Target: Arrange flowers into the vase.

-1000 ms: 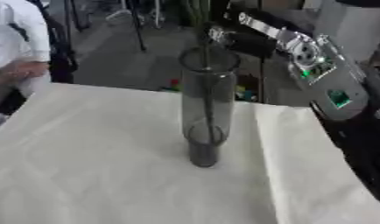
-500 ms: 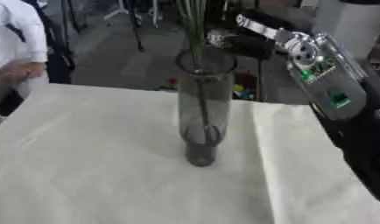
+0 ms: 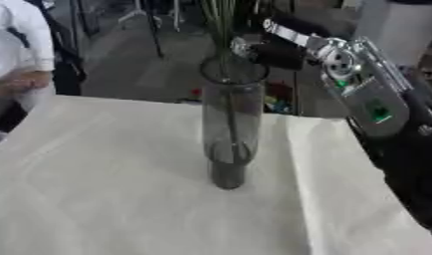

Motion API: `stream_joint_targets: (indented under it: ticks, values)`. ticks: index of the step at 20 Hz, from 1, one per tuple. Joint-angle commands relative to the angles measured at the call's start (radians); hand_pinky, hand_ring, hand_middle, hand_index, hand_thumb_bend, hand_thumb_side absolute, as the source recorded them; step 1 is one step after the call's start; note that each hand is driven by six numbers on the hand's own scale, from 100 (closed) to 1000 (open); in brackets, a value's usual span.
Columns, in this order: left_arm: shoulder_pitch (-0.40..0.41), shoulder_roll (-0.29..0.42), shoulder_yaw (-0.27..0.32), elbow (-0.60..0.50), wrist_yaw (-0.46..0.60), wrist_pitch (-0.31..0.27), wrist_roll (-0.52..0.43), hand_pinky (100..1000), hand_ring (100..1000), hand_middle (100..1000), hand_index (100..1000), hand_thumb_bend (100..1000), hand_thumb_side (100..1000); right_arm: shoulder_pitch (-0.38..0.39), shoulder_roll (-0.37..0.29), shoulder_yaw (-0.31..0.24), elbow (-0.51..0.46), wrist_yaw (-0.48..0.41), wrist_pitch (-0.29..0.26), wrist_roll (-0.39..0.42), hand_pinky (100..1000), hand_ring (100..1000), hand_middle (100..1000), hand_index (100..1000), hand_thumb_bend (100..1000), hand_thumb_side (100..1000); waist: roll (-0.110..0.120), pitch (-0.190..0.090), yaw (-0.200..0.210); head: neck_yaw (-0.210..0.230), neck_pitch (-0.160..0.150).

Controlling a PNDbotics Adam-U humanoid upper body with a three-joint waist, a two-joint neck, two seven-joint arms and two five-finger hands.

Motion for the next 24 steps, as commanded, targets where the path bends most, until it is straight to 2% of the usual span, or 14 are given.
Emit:
stream_joint_targets:
  ticks: [1,8,19,24]
  values:
    - [-0.008,0.013,0.01,-0.013,-0.002,0.001,0.0,914,1000,883,972,362,1000,-0.031,-0.009,-0.008,-0.005,0.009,0.0,0.004,921,949,889,941,100,1000,0.011,-0.032,-0.001,0.003,-0.008]
    - [-0.002,0.015,0.01,-0.013,-0.004,0.003,0.001,914,1000,884,972,362,1000,-0.03,-0.017,-0.015,-0.027,0.005,0.001,0.001,921,949,889,943,100,1000,0.013,-0.038,-0.006,0.005,-0.001]
    - [0.016,0.025,0.016,-0.013,-0.01,0.009,0.003,914,1000,884,973,362,1000,0.005,-0.108,-0.032,-0.166,-0.036,0.023,0.04,928,961,899,947,100,1000,0.021,-0.066,-0.027,0.024,0.017]
    - [0.026,0.03,0.018,-0.013,-0.012,0.014,0.002,914,1000,884,973,365,1000,0.049,-0.151,-0.04,-0.221,-0.067,0.031,0.035,925,961,899,948,100,1000,0.035,-0.083,-0.038,0.044,0.052]
